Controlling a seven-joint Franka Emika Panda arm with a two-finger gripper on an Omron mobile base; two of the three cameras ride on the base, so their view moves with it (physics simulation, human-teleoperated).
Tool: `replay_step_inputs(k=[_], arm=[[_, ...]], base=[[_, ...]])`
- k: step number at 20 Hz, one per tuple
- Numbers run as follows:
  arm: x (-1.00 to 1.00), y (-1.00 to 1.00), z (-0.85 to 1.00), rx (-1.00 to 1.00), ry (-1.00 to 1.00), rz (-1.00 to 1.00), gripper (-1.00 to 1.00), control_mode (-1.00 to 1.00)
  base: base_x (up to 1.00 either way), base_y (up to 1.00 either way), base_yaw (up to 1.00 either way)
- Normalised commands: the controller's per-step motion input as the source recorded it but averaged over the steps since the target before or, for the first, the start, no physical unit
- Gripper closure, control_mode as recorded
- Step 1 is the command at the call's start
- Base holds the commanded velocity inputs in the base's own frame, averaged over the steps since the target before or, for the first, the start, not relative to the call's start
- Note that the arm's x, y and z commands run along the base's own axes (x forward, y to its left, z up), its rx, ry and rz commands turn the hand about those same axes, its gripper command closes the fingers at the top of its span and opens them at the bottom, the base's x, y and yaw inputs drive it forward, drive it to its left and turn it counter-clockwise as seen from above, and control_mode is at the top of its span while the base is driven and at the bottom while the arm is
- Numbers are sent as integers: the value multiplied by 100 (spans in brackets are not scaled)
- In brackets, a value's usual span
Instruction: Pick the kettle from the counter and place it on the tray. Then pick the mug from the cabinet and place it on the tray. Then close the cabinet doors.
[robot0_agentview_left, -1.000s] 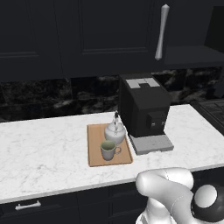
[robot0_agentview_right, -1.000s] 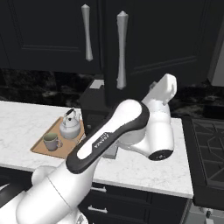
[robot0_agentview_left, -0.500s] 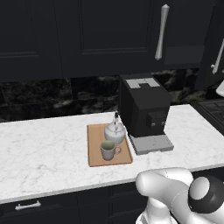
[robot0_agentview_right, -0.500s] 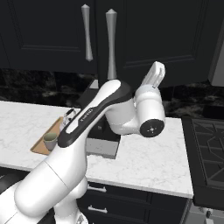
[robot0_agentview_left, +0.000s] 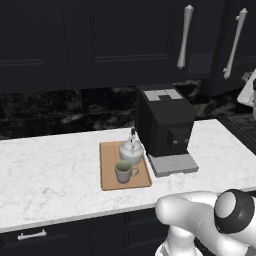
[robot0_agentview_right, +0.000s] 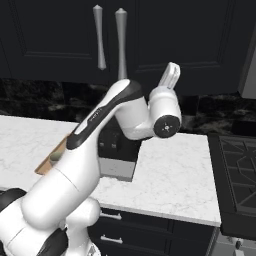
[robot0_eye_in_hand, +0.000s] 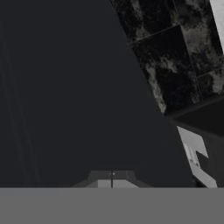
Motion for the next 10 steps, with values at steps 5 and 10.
replay_step_inputs(k=[5,10], arm=[[69,50,0,0,6,0,100,-100],[68,43,0,0,5,0,100,-100]], base=[[0,0,0],[0,0,0]])
